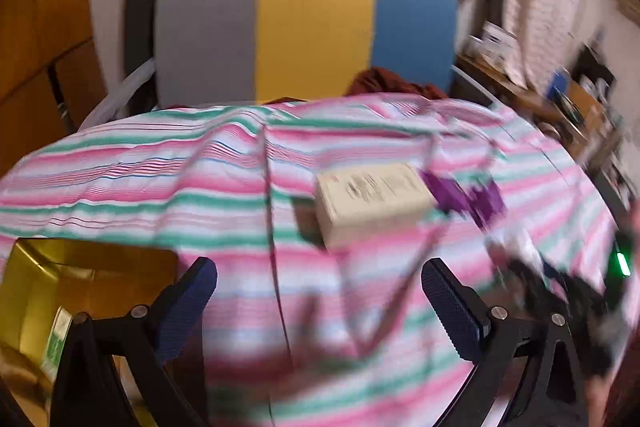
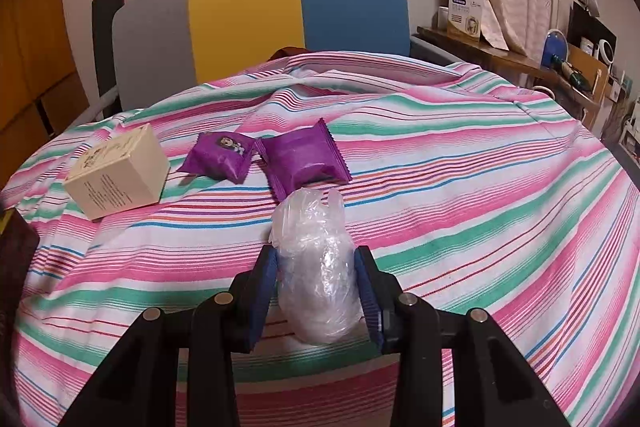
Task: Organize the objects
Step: 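Grasp the cream printed box with the left gripper while the right holds the plastic bundle, then carry the cream box into the gold tin and open the left gripper while the right holds the bundle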
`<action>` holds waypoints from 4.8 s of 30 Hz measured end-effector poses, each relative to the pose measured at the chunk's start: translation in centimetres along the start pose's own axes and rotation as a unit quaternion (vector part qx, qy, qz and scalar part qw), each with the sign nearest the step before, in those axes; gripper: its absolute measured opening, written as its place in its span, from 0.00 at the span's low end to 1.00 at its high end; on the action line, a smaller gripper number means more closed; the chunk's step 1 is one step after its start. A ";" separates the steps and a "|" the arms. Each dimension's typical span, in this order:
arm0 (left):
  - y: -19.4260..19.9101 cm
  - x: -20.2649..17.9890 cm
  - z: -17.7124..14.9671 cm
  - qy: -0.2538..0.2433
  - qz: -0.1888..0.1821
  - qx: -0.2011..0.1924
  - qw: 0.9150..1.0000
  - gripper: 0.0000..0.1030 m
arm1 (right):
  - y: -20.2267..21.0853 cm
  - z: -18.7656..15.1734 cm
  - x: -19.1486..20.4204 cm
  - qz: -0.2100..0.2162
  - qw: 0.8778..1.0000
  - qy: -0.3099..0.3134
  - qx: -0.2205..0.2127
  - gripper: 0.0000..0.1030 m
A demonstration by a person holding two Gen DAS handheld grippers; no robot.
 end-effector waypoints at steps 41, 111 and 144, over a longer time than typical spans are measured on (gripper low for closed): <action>-5.4 -9.7 1.5 -0.091 -0.059 -0.017 0.994 1.00 | 0.3 -0.4 -1.8 -0.018 0.999 -0.042 -0.016 0.39; 11.5 7.9 -12.1 0.092 -0.011 -0.122 0.988 0.50 | 2.6 -0.8 5.3 -0.045 0.987 0.135 -0.079 0.38; 7.2 26.0 -7.1 0.166 0.091 -0.014 0.982 0.52 | 8.7 -4.6 15.9 0.116 0.976 0.170 -0.070 0.38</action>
Point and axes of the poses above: each gripper's, at about its wrist camera, not at the fingertips, and y roughly against the way its jaws point, x to its left, z to its top, the point moved 1 cm from there along -y, roughly the way its jaws point, and after that the axes turned 9 degrees about z, right-handed, at the moved point
